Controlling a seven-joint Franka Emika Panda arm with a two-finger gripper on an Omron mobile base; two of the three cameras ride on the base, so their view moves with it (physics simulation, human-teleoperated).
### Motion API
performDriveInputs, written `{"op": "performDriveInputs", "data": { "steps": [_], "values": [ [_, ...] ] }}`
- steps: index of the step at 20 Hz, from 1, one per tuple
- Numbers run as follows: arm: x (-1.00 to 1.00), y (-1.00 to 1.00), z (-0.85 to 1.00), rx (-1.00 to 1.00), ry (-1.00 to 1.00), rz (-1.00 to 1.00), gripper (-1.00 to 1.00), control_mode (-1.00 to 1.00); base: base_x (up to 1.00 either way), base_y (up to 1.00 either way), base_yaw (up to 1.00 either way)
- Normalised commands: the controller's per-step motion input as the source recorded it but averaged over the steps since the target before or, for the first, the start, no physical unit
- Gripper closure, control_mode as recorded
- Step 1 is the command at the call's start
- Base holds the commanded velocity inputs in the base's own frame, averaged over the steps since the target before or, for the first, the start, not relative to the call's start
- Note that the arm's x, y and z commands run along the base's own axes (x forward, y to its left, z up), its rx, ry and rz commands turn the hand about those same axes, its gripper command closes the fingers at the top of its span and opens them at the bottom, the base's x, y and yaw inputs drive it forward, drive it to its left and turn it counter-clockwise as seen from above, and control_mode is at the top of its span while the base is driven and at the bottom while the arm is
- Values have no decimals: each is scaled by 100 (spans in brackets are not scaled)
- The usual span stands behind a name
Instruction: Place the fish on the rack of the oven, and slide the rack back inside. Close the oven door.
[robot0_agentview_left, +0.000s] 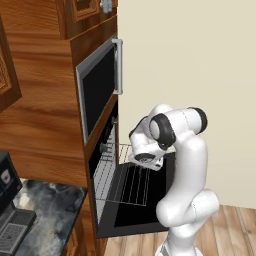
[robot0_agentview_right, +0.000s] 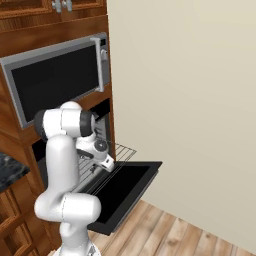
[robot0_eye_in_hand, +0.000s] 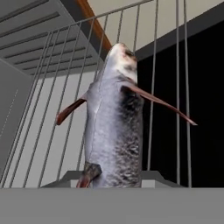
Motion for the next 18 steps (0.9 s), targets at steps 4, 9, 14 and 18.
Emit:
{"op": "performDriveInputs", "data": {
  "steps": [4, 9, 14, 18],
  "values": [
    [51, 0, -39, 0, 0, 0, 100, -100, 0, 0, 0],
    [53, 0, -45, 0, 0, 1, 100, -100, 0, 0, 0],
    [53, 0, -43, 0, 0, 1, 100, -100, 0, 0, 0],
    [54, 0, -42, 0, 0, 1, 100, -100, 0, 0, 0]
  ]
}}
